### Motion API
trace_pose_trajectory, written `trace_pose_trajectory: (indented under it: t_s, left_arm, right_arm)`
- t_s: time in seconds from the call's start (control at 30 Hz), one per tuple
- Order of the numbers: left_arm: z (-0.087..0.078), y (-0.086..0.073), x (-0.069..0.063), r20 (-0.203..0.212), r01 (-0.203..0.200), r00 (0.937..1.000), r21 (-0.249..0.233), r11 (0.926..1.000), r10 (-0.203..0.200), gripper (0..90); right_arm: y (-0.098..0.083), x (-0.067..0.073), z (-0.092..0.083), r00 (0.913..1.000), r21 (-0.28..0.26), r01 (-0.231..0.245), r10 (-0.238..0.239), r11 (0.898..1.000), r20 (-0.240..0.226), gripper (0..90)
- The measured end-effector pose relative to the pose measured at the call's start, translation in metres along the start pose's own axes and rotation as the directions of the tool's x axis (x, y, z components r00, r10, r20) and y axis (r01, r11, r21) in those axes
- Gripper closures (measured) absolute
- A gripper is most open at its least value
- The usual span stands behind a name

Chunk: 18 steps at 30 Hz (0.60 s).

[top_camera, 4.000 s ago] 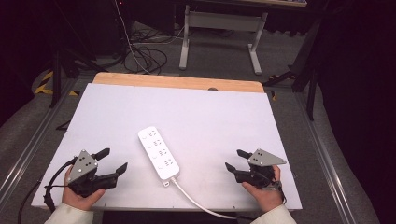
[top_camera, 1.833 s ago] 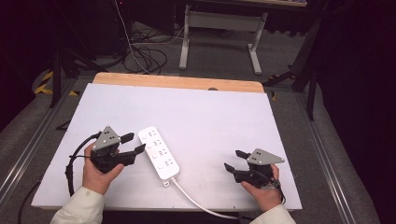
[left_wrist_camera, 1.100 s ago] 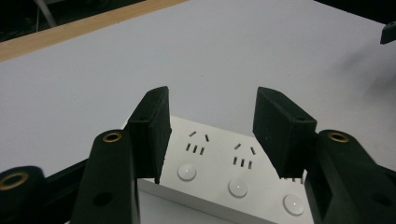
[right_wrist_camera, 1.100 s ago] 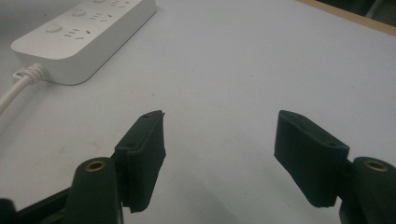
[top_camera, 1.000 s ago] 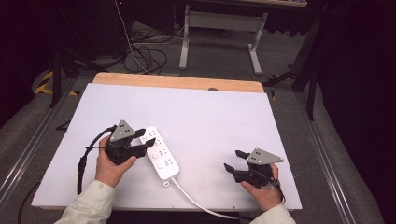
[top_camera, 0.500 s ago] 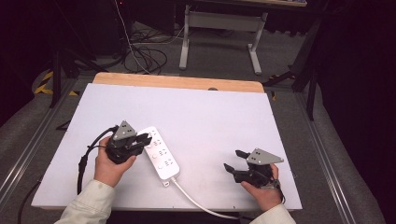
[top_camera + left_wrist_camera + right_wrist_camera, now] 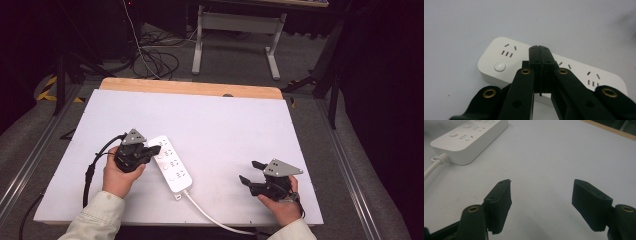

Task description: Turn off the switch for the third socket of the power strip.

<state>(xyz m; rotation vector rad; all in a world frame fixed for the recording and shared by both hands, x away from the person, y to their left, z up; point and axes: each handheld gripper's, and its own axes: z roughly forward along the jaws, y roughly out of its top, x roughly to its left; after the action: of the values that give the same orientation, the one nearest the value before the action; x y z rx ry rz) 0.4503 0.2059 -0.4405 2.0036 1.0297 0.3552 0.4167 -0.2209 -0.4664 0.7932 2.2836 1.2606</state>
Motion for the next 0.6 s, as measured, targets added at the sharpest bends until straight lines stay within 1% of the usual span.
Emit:
trace_pose_trajectory:
  t_s: [0.03,0.07,0.1,0.13,0.17,0.23,0.27,0.33,0.37,0.4,0.47,0.5,0.53,0.57,0.6]
  left_arm:
    - [0.001,-0.001,0.001,0.008,0.007,0.9999,0.002,1.0000,-0.007,89.8]
    - [0.003,-0.001,0.002,0.011,0.006,0.9999,0.005,1.0000,-0.006,89.8]
    - [0.004,-0.002,0.002,0.008,0.009,0.9999,0.007,0.9999,-0.009,89.8]
    - [0.006,-0.002,0.002,0.008,0.005,1.0000,0.015,0.9999,-0.006,89.8]
    - [0.007,-0.002,0.003,-0.001,-0.003,1.0000,0.019,0.9998,0.003,89.8]
    - [0.008,-0.003,0.002,0.002,0.003,1.0000,0.025,0.9997,-0.003,89.8]
    - [0.009,-0.003,0.003,-0.004,-0.007,1.0000,0.028,0.9996,0.007,89.8]
    - [0.011,-0.004,0.002,0.002,0.002,1.0000,0.036,0.9994,-0.002,89.7]
    - [0.012,-0.004,0.002,-0.009,-0.001,1.0000,0.047,0.9989,0.001,89.8]
    - [0.012,-0.004,0.002,-0.009,-0.001,1.0000,0.047,0.9989,0.001,89.8]
    - [0.013,-0.004,0.002,-0.024,-0.013,0.9996,0.069,0.9976,0.014,89.8]
    - [0.013,-0.004,0.002,-0.024,-0.013,0.9996,0.069,0.9976,0.014,89.8]
    - [0.015,-0.004,0.002,-0.024,0.000,0.9997,0.080,0.9968,0.002,89.8]
    - [0.015,-0.004,0.002,-0.024,0.000,0.9997,0.080,0.9968,0.002,89.8]
    - [0.017,-0.005,0.002,-0.030,-0.004,0.9995,0.093,0.9957,0.007,89.8]
  right_arm:
    - [0.000,0.000,0.000,1.0000,0.000,-0.002,0.002,1.000,-0.002,32.4]
    - [0.000,0.000,0.000,1.0000,0.000,-0.002,0.002,1.000,-0.002,32.4]
    - [0.000,0.000,0.000,1.0000,0.001,-0.002,0.002,1.000,-0.003,32.4]
    - [0.000,0.000,0.000,1.0000,0.001,0.001,-0.001,1.000,-0.003,32.3]
    - [0.000,0.001,0.000,1.0000,0.001,0.001,-0.001,1.000,-0.004,32.4]
    - [0.000,0.001,0.000,1.0000,0.000,0.001,-0.001,1.000,-0.004,32.3]
    - [0.000,0.000,0.000,1.0000,0.000,0.001,-0.001,1.000,-0.004,32.3]
    - [0.000,0.000,0.000,1.0000,0.000,0.000,0.000,1.000,-0.007,32.0]
    - [0.000,0.001,0.000,1.0000,0.001,0.001,-0.001,1.000,-0.007,31.9]
    - [0.000,0.001,0.000,1.0000,0.002,0.002,-0.002,1.000,-0.007,31.8]
    - [0.000,0.001,0.001,1.0000,0.003,0.002,-0.002,1.000,-0.008,31.5]
    - [0.000,0.001,0.001,1.0000,0.003,0.003,-0.003,1.000,-0.008,31.5]
    - [0.000,0.001,0.001,1.0000,0.004,0.002,-0.002,1.000,-0.008,31.5]
    - [0.000,0.001,0.001,1.0000,0.004,0.003,-0.002,1.000,-0.009,31.5]
    - [0.000,0.001,0.001,1.0000,0.002,0.002,-0.002,1.000,-0.009,31.4]
